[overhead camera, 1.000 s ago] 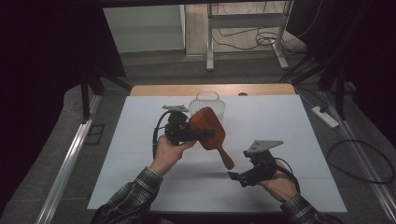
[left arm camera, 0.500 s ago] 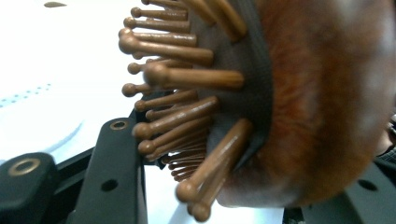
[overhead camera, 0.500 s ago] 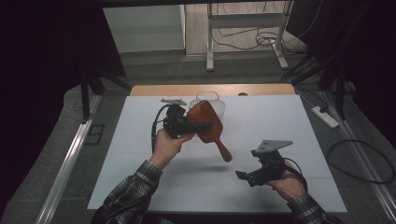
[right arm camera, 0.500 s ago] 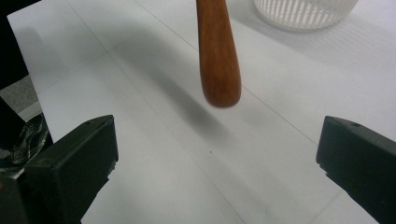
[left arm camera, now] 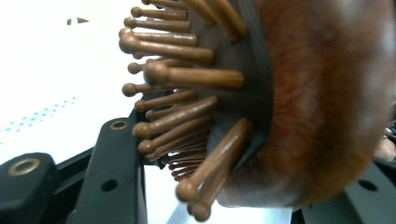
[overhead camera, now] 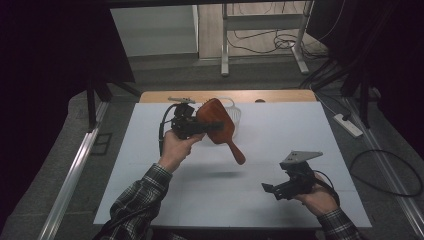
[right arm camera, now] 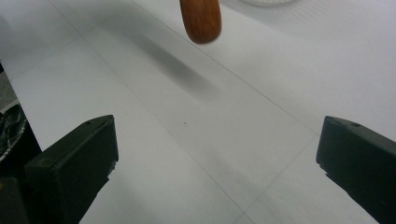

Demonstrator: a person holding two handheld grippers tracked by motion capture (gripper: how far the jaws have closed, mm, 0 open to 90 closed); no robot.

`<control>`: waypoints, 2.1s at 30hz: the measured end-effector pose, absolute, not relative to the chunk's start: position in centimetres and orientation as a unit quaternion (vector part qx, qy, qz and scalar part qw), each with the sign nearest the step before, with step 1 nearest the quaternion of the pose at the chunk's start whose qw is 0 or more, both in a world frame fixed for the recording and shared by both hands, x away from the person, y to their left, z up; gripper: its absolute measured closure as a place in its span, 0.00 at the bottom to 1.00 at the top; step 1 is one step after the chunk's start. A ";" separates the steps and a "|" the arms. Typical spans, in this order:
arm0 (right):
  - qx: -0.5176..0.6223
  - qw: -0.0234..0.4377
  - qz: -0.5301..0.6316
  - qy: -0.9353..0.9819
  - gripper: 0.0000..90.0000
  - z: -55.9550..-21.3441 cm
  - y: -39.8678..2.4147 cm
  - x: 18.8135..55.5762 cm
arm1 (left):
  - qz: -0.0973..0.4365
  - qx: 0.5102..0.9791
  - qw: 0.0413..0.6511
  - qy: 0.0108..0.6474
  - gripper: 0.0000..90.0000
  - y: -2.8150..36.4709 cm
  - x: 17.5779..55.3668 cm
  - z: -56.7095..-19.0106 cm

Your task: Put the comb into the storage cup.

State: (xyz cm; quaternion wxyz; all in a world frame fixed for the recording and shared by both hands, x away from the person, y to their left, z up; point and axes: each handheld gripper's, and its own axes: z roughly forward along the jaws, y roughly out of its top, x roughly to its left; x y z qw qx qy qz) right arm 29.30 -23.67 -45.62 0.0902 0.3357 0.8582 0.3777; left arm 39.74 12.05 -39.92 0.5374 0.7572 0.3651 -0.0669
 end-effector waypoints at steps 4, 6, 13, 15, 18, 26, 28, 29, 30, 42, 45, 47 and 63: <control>0.342 0.093 0.373 0.858 0.00 -45.6 -24.2 29.1 | -0.065 0.755 0.539 0.368 0.57 12.3 40.0 -39.7; 0.348 0.094 0.369 0.857 0.00 -45.6 -24.9 28.9 | -0.065 0.754 0.540 0.369 0.57 12.5 40.3 -39.6; 0.367 0.098 0.367 0.849 0.00 -45.7 -26.5 28.1 | -0.060 0.751 0.541 0.373 0.57 12.9 41.0 -38.9; 0.372 0.099 0.366 0.847 0.00 -45.7 -26.9 27.9 | -0.058 0.750 0.542 0.374 0.57 13.0 41.2 -38.7; 0.380 0.102 0.364 0.844 0.00 -45.6 -27.5 27.6 | -0.056 0.748 0.544 0.376 0.57 13.2 41.4 -38.5; 0.395 0.111 0.349 0.843 0.00 -46.1 -28.9 26.6 | -0.049 0.743 0.545 0.385 0.57 14.1 42.2 -37.9; 0.401 0.111 0.345 0.841 0.00 -46.2 -29.3 26.4 | -0.048 0.741 0.547 0.386 0.57 14.3 42.4 -37.8; 0.403 0.112 0.343 0.841 0.00 -46.2 -29.4 26.3 | -0.048 0.740 0.548 0.388 0.57 14.4 42.5 -37.7; 0.407 0.113 0.340 0.840 0.00 -46.2 -29.6 26.2 | -0.047 0.738 0.549 0.389 0.57 14.5 42.5 -37.6; 0.442 0.135 0.328 0.824 0.00 -45.8 -31.3 25.1 | -0.041 0.729 0.554 0.401 0.57 15.4 43.4 -37.0; 0.447 0.137 0.322 0.823 0.00 -45.7 -31.4 24.9 | -0.037 0.728 0.553 0.404 0.57 15.5 43.6 -36.8; 0.448 0.140 0.319 0.823 0.00 -45.7 -31.4 24.7 | -0.037 0.725 0.554 0.407 0.57 15.7 43.8 -36.8; 0.448 0.141 0.317 0.824 0.00 -45.6 -31.5 24.4 | -0.016 0.711 0.555 0.432 0.57 16.3 45.5 -35.7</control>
